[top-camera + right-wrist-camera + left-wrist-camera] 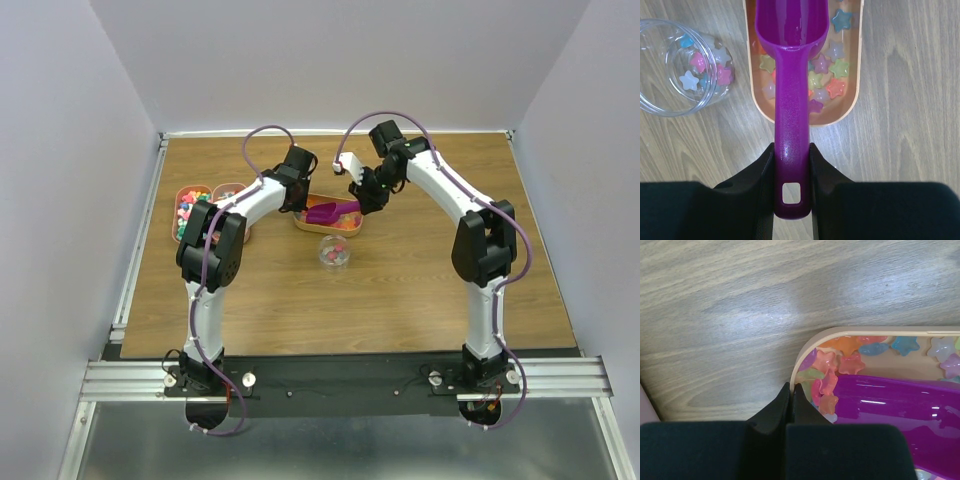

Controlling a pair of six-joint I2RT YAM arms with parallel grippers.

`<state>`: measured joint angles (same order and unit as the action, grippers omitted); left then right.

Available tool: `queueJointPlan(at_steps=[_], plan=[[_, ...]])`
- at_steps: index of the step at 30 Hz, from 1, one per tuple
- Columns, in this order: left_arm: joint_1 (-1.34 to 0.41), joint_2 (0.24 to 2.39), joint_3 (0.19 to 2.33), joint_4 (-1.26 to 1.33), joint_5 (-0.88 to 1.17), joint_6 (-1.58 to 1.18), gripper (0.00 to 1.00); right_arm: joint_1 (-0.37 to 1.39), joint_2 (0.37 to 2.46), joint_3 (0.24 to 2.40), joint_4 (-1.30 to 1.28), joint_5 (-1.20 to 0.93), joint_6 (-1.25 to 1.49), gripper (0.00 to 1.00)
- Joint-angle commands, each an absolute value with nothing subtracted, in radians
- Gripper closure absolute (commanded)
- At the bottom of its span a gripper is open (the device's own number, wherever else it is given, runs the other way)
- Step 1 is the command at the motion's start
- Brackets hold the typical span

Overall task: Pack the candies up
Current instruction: Scoop the fake candies from the storage box.

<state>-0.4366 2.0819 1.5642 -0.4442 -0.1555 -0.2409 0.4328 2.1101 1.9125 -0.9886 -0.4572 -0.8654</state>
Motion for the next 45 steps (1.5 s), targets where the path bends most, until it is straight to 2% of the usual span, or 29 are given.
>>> queueJointPlan(at_steps=[1, 19, 27, 41, 45], plan=[[-0.453, 2.063, 1.589, -0.463, -0.12, -0.255, 1.0, 0.442, 2.132, 1.933, -0.98, -0.5, -0.85, 0.99], [-0.456, 1.987, 1.601, -0.48, -0.071, -0.324, 1.0, 0.442, 2.109, 1.827, -0.827, -0.566, -0.79, 0.99], [-0.463, 1.953, 1.638, -0.515, -0.109, -0.331, 1.0, 0.442, 2.08, 1.764, -0.765, -0.591, -0.77, 0.99], [-0.468, 1.947, 1.678, -0.563, -0.156, -0.348, 1.0, 0.442, 2.066, 1.738, -0.72, -0.635, -0.756, 0.99], [-0.477, 1.944, 1.695, -0.558, -0.115, -0.337, 1.0, 0.44, 2.071, 1.746, -0.703, -0.656, -0.738, 0.99]])
